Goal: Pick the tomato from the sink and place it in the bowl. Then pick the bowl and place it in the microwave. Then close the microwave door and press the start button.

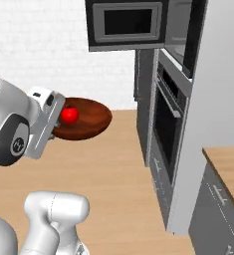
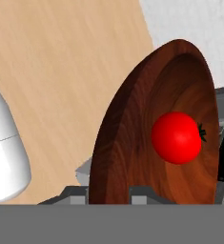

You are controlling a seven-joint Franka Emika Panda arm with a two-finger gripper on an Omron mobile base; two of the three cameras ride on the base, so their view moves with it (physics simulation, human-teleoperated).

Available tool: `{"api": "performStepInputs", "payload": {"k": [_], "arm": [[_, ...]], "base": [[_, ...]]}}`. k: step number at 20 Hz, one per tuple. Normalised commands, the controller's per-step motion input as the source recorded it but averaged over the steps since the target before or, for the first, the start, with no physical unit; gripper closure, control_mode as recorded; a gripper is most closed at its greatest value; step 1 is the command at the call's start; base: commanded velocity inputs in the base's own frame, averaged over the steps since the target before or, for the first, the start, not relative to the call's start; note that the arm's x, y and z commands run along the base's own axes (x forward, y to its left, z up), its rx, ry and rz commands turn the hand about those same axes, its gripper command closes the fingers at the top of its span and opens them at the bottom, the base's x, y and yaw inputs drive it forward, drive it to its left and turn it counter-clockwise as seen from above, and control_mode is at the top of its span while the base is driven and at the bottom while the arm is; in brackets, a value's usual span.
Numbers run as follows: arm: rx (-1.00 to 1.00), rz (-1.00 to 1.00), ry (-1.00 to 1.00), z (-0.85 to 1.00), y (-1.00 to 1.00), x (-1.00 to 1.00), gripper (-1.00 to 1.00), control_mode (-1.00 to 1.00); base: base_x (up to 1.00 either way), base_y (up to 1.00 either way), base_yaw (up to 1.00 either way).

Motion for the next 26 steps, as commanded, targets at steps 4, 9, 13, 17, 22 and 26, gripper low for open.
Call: {"api": "performStepInputs", "payload": {"k": [4, 9, 13, 17, 22, 26], "arm": [[0.00, 0.00, 0.00, 0.00, 0.00, 0.00, 1.00, 1.00], [0.00, 0.00, 0.00, 0.00, 0.00, 0.00, 1.00, 1.00], [0.00, 0.00, 0.00, 0.00, 0.00, 0.00, 1.00, 1.00], [0.00, 0.00, 0.00, 0.00, 0.00, 0.00, 1.00, 1.00], [0.00, 0.00, 0.00, 0.00, 0.00, 0.00, 1.00, 1.00], [0.00, 0.00, 0.00, 0.00, 0.00, 0.00, 1.00, 1.00]], "base": [[0.73, 0.38, -0.74], [0.68, 0.68, -0.65], [0.25, 0.94, -0.57], [0.01, 0.94, -0.60], [0.11, 0.89, -0.65], [0.19, 1.00, -0.64]]}}
